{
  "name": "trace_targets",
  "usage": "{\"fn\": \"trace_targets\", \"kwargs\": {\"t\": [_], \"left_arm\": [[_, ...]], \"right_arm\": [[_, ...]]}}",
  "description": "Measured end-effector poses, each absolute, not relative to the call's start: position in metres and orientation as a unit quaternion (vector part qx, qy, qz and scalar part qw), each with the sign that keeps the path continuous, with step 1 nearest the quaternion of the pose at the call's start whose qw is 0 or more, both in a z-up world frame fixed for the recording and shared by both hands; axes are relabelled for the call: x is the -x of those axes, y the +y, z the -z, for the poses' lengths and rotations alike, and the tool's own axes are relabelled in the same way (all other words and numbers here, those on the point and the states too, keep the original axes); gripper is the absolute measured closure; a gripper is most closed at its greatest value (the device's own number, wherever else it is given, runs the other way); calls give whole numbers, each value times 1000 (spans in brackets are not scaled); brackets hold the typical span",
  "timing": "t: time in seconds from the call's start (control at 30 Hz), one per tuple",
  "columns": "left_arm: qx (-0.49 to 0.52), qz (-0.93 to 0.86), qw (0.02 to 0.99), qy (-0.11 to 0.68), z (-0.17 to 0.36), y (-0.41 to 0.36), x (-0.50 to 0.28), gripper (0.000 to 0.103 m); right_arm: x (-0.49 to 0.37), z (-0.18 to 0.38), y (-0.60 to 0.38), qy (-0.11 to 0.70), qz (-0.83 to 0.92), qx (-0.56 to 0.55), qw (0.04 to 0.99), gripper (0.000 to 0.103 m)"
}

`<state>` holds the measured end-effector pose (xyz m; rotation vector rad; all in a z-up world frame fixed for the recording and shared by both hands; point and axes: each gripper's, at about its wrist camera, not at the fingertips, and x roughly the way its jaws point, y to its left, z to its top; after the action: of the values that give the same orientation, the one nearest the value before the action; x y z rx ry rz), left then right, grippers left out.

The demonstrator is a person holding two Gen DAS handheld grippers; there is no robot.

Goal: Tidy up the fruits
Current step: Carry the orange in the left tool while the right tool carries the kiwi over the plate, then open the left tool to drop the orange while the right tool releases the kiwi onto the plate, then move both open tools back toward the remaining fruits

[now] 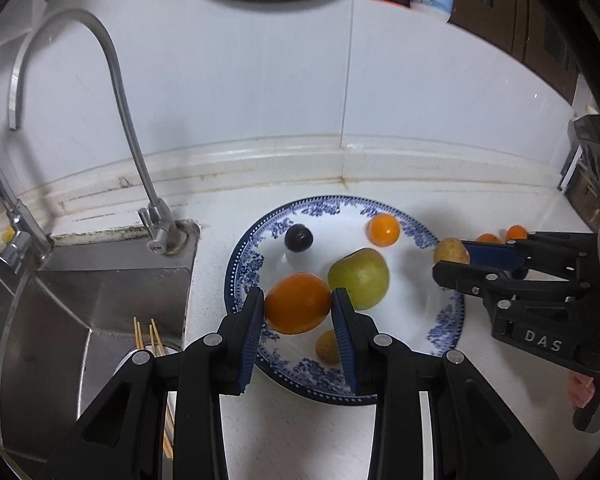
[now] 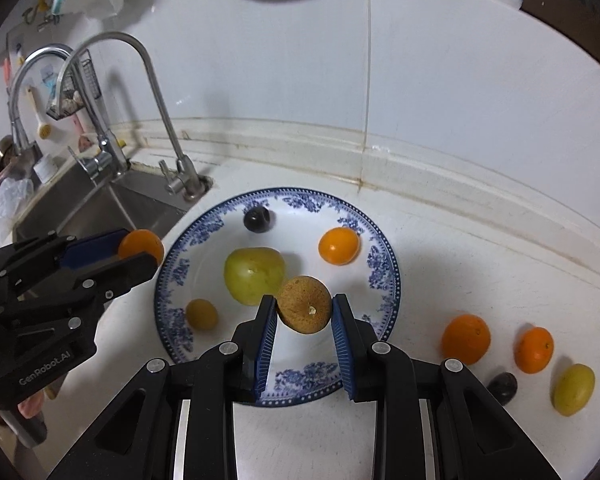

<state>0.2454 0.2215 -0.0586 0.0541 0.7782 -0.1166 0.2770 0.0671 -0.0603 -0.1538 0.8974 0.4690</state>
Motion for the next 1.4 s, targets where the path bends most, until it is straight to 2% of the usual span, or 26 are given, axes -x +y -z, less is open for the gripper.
{"fn": "trace_targets", "kwargs": {"t": [0.67, 0.73, 1.3, 1.4], "left_arm": [[-48, 58, 909, 411, 81, 219, -271, 68], [-47, 50, 910, 410, 78, 219, -268, 68], [-29, 53, 932, 358, 21, 191, -207, 60], [-25, 59, 936, 346, 12, 182, -196, 56]], "right_arm": [[-291, 78, 69, 458, -215, 70, 859, 72], [-290, 77, 68, 456, -212, 70, 862, 65], [-235, 27, 33, 389, -207, 47, 897, 64], [-224, 17, 20, 375, -197, 37, 905, 57]]}}
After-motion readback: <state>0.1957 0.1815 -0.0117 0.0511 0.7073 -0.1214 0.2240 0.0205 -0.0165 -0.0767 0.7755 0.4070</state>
